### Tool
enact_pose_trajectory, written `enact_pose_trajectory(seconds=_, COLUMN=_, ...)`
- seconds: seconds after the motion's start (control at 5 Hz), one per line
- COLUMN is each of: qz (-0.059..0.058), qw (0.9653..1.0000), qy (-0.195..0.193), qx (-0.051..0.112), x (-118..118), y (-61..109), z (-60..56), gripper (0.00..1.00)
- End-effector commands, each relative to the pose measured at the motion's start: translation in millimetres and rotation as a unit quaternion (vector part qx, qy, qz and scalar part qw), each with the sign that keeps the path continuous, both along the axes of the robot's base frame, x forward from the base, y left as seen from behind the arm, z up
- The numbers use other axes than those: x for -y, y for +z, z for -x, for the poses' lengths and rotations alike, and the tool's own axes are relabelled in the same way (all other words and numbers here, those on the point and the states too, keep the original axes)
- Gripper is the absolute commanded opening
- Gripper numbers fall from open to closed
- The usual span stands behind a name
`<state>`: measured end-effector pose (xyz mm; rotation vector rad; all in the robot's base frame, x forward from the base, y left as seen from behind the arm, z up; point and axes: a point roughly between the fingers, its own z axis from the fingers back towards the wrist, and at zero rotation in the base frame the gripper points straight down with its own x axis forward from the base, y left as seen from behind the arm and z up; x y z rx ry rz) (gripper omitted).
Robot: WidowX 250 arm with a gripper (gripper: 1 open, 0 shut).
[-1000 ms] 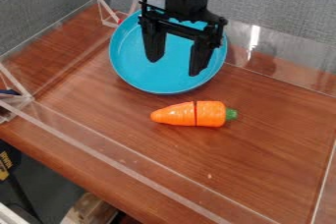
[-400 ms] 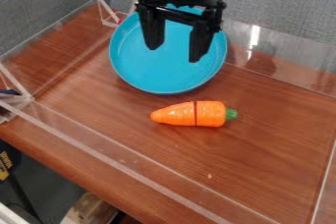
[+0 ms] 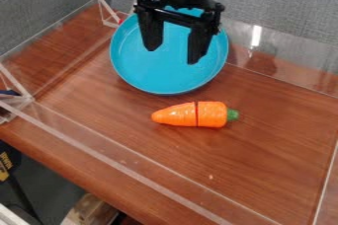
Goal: Remove the carrot from the blue plate and put it on the table
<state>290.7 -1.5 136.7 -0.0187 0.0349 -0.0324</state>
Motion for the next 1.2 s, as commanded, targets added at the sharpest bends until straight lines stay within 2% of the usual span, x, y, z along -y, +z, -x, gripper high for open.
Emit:
enact_pose_trajectory(seconds=0.0, qz=-0.006, qw=0.9998, qy=-0.01, qx=0.016, x=3.7, y=6.1, z=-2.2, gripper=1.0)
enact_pose_trajectory(seconds=0.4, qz=-0.009, qw=0.9998, qy=-0.014, qx=0.013, x=8.8, y=5.4, z=-3.9, gripper=1.0)
enact_pose_trajectory(seconds=1.0, qz=-0.009, qw=0.9998, qy=0.002, qx=0.02, x=-4.8, y=12.1, z=-8.9, gripper=1.0)
